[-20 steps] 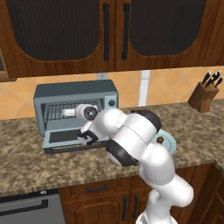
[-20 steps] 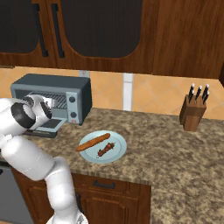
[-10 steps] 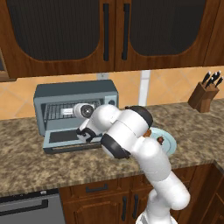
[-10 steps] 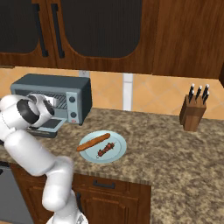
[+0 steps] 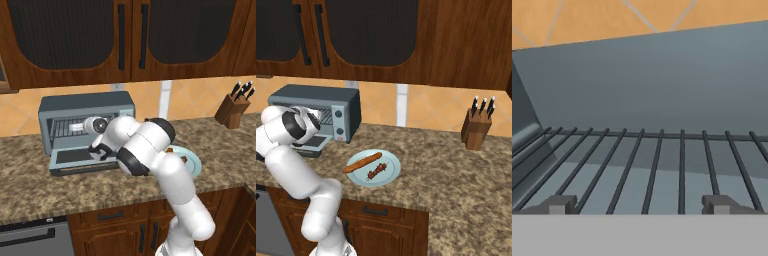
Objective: Pick up the kebab skewer and baguette bread, and place them inside the toaster oven. Close the toaster oven door and start by setting the timer.
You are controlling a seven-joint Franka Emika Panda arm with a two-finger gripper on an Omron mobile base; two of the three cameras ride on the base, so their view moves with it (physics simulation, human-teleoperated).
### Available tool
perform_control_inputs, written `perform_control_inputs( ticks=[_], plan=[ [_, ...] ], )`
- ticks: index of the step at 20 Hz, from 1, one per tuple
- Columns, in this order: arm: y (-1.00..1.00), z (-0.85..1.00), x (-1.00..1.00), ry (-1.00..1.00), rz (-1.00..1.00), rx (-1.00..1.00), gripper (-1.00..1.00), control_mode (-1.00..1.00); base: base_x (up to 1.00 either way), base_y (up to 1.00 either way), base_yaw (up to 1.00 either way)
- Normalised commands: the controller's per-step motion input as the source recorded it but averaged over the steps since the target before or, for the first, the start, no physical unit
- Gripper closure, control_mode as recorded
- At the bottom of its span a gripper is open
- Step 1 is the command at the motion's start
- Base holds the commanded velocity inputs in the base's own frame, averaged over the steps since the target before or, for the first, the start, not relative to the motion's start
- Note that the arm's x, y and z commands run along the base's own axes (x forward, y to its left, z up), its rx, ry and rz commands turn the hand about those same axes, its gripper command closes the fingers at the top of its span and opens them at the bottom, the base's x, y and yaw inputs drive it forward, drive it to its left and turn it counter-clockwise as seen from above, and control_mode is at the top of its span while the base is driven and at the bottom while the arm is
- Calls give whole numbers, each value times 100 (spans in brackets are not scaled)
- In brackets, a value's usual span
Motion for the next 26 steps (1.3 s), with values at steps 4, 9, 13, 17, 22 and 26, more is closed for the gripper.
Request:
perform_control_inputs(
  ticks=[4, 9, 13, 17, 22, 26],
  plan=[
    [2, -77, -66, 1, 0, 0, -100, -100, 0, 0, 0],
    [16, -53, -76, 11, -1, 0, -100, -100, 0, 0, 0],
    [12, -27, -97, 31, -4, 0, -100, -100, 0, 0, 0],
    [3, -31, -100, 41, -7, 0, -100, -100, 0, 0, 0],
    [10, -26, -100, 52, -13, 0, -100, -100, 0, 0, 0],
    [16, -4, -87, 73, -16, -2, -100, -100, 0, 0, 0]
  ],
)
